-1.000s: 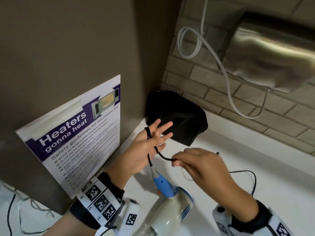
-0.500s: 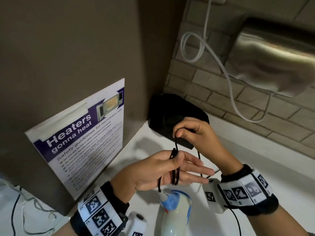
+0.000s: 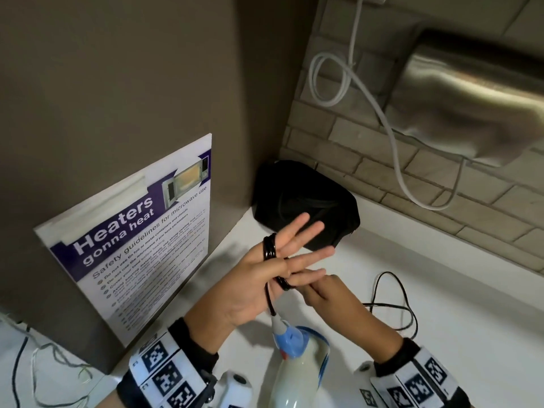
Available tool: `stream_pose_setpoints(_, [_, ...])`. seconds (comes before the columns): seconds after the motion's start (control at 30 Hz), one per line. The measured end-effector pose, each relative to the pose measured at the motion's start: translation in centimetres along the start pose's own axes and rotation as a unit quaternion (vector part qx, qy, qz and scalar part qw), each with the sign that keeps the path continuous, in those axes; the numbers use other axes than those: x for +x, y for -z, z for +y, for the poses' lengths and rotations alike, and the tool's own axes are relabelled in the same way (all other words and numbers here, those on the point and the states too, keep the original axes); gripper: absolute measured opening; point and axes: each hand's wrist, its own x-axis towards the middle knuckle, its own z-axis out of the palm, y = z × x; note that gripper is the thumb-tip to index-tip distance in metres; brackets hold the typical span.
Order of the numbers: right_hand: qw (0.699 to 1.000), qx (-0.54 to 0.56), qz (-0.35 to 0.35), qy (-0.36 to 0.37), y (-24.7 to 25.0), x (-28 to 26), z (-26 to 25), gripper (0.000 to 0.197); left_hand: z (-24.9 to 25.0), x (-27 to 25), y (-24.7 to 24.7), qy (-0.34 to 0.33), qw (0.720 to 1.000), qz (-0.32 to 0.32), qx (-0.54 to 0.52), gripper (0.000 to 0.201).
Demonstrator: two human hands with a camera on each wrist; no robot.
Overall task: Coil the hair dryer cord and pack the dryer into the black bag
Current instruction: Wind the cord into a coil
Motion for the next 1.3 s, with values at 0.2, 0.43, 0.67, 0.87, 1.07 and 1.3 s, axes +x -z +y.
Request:
stream_pose_setpoints(0.2, [0.991, -0.072, -0.024, 0.107, -0.7, -2.5, 1.1, 0.025, -0.3, 0.5, 2.1, -0.050, 0.991, 0.121, 0.002, 0.065])
stream_pose_setpoints(0.43, [0.982, -0.135, 0.024, 0.129, 0.5, -4.3, -0.2, 0.004, -0.7, 0.6, 3.1, -0.030, 0.979, 0.199, 0.046, 0.061])
stream_pose_setpoints(0.67, [0.970, -0.147, 0.145, 0.131, 3.9, -3.7, -0.7, 0.007, 0.2, 0.2, 2.8, 0.019, 0.986, 0.151, 0.066, 0.063])
stream_pose_setpoints(0.87, [0.951, -0.117, 0.205, 0.198, 6.4, -2.8, -2.6, 0.007, -0.3, -0.3, 2.0, 0.065, 0.992, 0.056, 0.089, 0.051])
stream_pose_setpoints(1.07, [0.943, -0.129, 0.229, 0.205, 7.5, -1.8, -4.1, 0.013, 0.0, -0.9, 0.3, 0.125, 0.978, -0.123, 0.117, 0.027])
stream_pose_setpoints(1.3, [0.957, 0.048, 0.182, 0.222, 7.0, 0.3, -3.3, 0.016, 0.4, -1.5, 0.4, 0.137, 0.965, -0.193, 0.112, 0.036])
